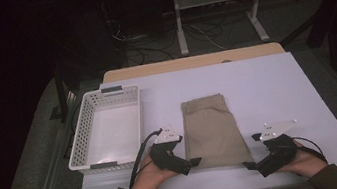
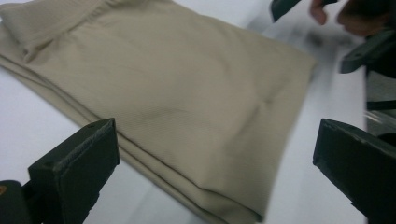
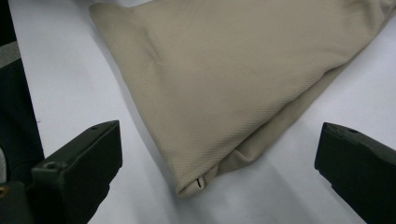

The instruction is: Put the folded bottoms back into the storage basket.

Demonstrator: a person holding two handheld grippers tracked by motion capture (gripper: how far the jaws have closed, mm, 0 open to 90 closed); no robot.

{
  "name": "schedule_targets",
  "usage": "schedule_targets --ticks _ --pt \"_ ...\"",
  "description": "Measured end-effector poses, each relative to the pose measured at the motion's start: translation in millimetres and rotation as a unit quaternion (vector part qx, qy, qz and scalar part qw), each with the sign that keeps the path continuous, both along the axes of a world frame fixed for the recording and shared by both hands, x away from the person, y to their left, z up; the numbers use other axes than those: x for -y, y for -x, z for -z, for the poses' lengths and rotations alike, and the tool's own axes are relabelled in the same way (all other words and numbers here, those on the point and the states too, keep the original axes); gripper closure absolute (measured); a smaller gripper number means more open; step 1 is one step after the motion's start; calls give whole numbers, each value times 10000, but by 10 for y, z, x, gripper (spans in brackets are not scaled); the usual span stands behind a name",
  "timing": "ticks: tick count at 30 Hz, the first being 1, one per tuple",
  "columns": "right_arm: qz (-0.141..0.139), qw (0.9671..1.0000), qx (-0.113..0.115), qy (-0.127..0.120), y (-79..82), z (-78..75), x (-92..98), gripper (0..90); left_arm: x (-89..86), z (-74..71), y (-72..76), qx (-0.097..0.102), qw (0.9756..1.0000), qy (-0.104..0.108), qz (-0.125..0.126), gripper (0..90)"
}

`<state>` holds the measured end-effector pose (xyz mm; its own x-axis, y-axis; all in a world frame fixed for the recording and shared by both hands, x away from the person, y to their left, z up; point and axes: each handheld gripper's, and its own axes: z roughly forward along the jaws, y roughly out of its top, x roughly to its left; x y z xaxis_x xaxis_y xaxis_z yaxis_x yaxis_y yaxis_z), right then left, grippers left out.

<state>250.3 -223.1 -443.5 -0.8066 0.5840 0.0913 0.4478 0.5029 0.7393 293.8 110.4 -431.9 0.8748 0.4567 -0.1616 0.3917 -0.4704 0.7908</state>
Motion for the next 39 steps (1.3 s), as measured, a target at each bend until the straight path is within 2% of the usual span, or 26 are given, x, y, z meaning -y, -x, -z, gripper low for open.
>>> schedule_targets --ticks 3,16,20,25,34,39 --pt "-1 10000 14 -6 5 -6 -1 9 40 28 -54 -4 9999 -11 -110 2" --pt "-4 10000 8 -3 6 -4 2 9 170 69 -237 6 9995 -46 -319 4" --pt "-5 10000 1 -5 4 -3 4 9 199 61 -276 54 9992 -23 -407 41" --pt "-5 10000 -10 -15 8 -3 6 9 204 47 -336 81 9983 37 -583 130" --pt "-24 10000 -18 -13 7 -6 6 9 226 30 -446 126 9966 -3 -818 197" --pt "-39 10000 -25 -11 7 -5 5 9 241 40 -525 96 9963 -28 -850 221"
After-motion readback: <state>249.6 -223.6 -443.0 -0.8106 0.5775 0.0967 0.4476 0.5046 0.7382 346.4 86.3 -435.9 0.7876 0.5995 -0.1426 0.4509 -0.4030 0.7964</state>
